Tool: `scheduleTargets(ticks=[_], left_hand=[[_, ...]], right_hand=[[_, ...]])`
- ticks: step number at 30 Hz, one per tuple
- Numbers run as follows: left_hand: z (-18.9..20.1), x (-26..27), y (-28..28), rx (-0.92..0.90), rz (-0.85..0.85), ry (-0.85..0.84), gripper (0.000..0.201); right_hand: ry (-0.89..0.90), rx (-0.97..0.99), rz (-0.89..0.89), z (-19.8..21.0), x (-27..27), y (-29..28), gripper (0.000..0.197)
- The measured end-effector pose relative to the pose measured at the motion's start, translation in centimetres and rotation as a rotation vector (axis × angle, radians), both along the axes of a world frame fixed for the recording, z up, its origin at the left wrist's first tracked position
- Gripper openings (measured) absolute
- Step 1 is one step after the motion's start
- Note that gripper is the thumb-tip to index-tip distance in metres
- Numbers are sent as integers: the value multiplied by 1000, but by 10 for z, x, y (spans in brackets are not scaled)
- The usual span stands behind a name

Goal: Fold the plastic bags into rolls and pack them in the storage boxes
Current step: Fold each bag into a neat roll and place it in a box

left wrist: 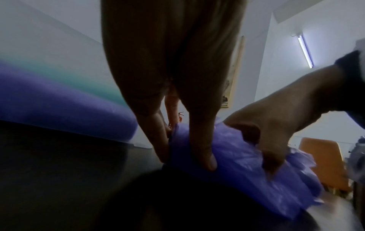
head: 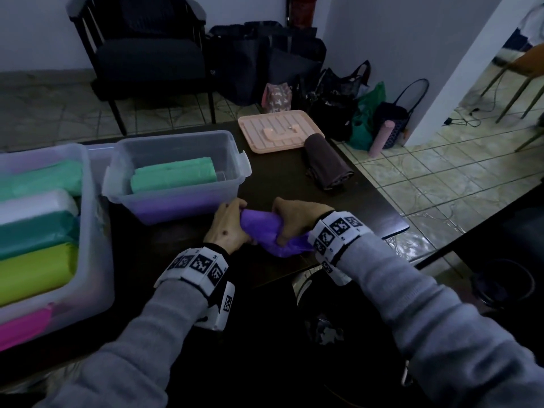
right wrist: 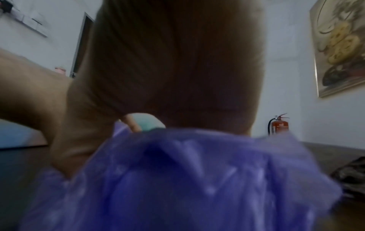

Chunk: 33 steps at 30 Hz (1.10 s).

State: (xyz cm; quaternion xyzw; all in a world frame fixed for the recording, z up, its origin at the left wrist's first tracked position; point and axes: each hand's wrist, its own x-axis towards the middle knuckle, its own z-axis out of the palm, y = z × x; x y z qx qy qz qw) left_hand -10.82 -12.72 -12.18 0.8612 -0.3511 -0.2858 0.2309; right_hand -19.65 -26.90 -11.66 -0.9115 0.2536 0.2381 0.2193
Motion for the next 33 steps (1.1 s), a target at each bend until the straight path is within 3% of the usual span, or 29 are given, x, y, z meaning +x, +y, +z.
scheduleTargets(ticks=[3,6,8,13,16,18,22,24,26,28,30,31,33], left_hand=[[-3,6,1,-16,59,104,80],[-6,8,0,-64,191,258,51],[0,3,-2,-136,268,424,39],[19,-5,-13,-172,282,713,56],[26,-7,-21,-291,318,795,58],[28,-11,-25,-371,303,824,56],[22,-21,-29,-342,164,778,46],[17,-29,-31,-306,95,763,42],[11,-34,-32,-259,28,719,40],[7,-35,-34,-164,-88,495,46],[2,-35,-36,-66,-160,225,62],[2,-35,-35,-51,-154,164,68],[2,-35,-36,-57,-144,135,71]], right_hand=[[-48,-58,-2,4,-3,1,69],[-126,-226,-17,23,-7,-8,65],[-306,-264,-100,41,-11,-15,59],[-775,-267,-217,87,-17,-22,57],[-721,-235,-242,96,-15,-20,57],[-623,-172,-389,87,-11,-21,58],[-425,106,-802,49,-4,-22,73],[-351,171,-861,30,-3,-21,79],[-282,235,-856,15,-3,-16,67],[-264,429,-901,3,-5,-11,50],[-335,642,-1008,5,-11,-5,47],[-364,613,-984,3,-13,-6,46],[-336,243,-762,8,-19,-11,41]])
